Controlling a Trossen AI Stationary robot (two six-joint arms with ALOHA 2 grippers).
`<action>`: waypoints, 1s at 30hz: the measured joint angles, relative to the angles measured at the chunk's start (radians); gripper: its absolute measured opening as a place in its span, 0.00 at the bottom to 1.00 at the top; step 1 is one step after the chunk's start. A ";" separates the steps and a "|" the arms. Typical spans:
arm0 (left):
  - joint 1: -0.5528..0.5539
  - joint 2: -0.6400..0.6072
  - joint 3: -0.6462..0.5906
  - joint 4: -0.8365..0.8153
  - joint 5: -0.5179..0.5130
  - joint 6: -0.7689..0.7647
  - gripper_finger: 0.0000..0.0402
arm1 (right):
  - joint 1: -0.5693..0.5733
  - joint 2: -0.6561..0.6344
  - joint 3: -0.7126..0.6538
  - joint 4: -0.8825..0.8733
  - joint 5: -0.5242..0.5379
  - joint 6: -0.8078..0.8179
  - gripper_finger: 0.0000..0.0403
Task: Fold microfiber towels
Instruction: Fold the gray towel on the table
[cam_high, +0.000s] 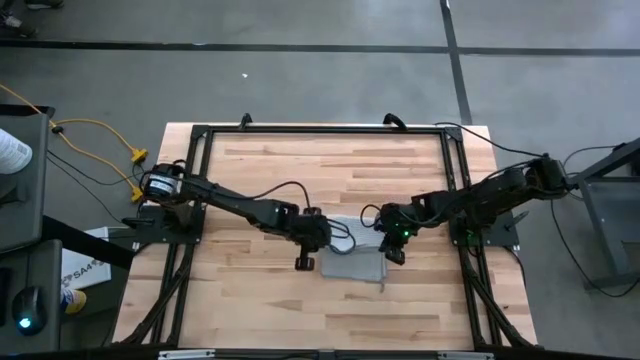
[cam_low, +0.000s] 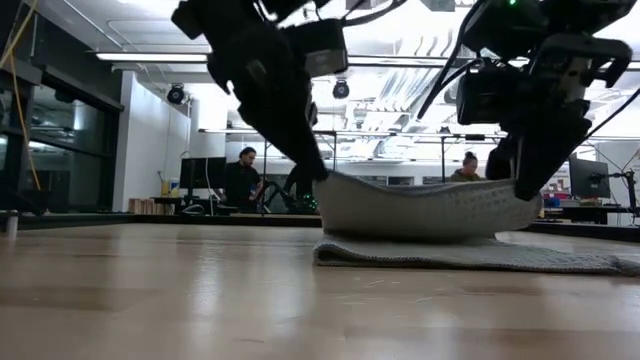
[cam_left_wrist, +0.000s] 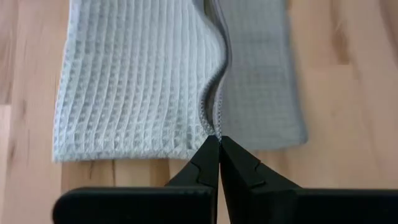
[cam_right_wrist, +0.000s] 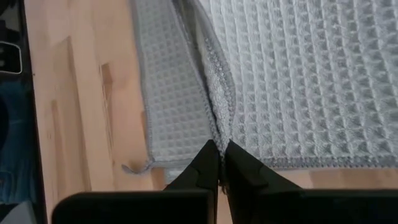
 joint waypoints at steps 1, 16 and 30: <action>-0.007 -0.004 0.000 0.001 0.000 -0.005 0.00 | 0.008 0.000 0.000 0.003 0.002 0.005 0.01; -0.074 -0.012 0.001 0.049 0.032 -0.066 0.00 | 0.119 0.000 0.000 0.012 0.055 0.115 0.01; -0.072 -0.012 0.001 0.051 0.055 -0.087 0.23 | 0.143 0.000 0.000 0.015 0.072 0.167 0.14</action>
